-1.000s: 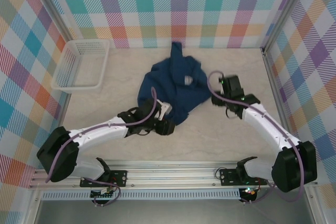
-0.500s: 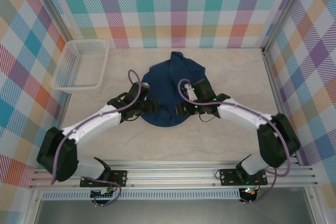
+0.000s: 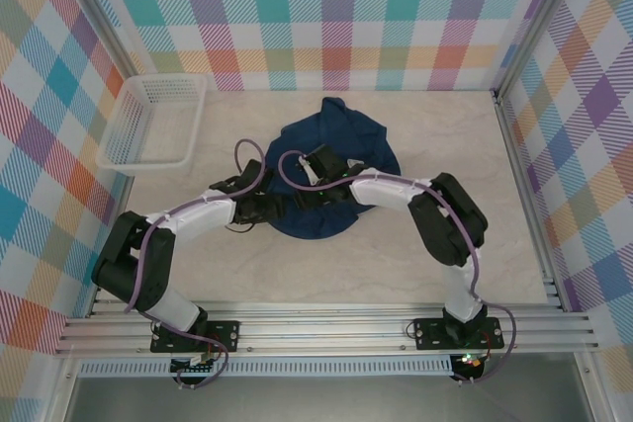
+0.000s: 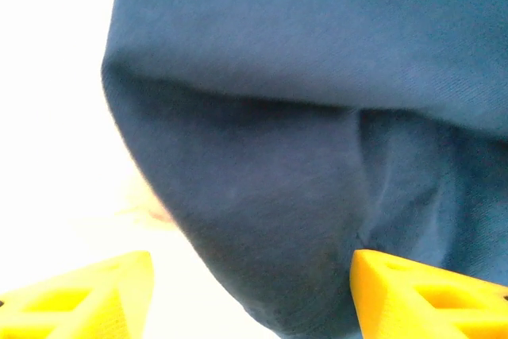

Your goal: Fold the inside-out t-shirt

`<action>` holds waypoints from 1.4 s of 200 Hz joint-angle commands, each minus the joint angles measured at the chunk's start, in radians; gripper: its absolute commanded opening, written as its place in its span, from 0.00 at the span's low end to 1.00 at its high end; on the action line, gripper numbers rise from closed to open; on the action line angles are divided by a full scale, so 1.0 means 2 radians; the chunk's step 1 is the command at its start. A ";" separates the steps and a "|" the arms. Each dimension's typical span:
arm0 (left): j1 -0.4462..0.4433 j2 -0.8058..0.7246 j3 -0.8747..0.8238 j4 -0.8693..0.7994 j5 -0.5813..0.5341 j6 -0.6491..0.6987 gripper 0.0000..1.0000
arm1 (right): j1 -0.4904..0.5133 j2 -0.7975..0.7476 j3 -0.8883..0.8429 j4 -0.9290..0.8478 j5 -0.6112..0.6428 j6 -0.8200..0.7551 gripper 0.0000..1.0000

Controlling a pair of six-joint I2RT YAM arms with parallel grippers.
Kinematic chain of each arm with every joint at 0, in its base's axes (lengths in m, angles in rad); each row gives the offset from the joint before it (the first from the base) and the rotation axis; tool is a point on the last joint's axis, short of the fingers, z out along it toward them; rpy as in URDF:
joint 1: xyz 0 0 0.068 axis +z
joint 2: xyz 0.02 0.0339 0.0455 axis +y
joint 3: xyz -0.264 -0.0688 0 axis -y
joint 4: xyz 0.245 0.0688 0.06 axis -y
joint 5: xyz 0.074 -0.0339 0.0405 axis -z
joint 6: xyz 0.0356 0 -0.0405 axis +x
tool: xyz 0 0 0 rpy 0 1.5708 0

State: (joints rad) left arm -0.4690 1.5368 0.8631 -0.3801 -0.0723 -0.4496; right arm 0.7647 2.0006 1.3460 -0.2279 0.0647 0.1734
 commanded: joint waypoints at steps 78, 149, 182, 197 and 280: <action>-0.015 -0.125 -0.066 0.107 0.100 -0.008 0.65 | -0.027 -0.081 -0.008 -0.025 -0.037 -0.007 0.11; -0.065 -0.051 -0.026 0.208 0.161 0.013 0.63 | -0.074 -0.123 -0.056 0.002 -0.180 0.086 0.13; -0.086 -0.004 -0.006 0.238 0.143 0.013 0.58 | -0.094 -0.119 -0.070 0.028 -0.233 0.127 0.13; -0.088 0.020 0.005 0.245 0.129 0.018 0.52 | -0.097 -0.118 -0.074 0.035 -0.244 0.137 0.13; -0.088 0.018 -0.020 0.264 0.133 0.036 0.00 | -0.134 -0.137 -0.096 0.050 -0.284 0.174 0.12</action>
State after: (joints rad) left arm -0.6388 1.6619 0.8852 0.1192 0.2005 -0.4049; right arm 0.5343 1.7531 1.1828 -0.1562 -0.4423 0.4839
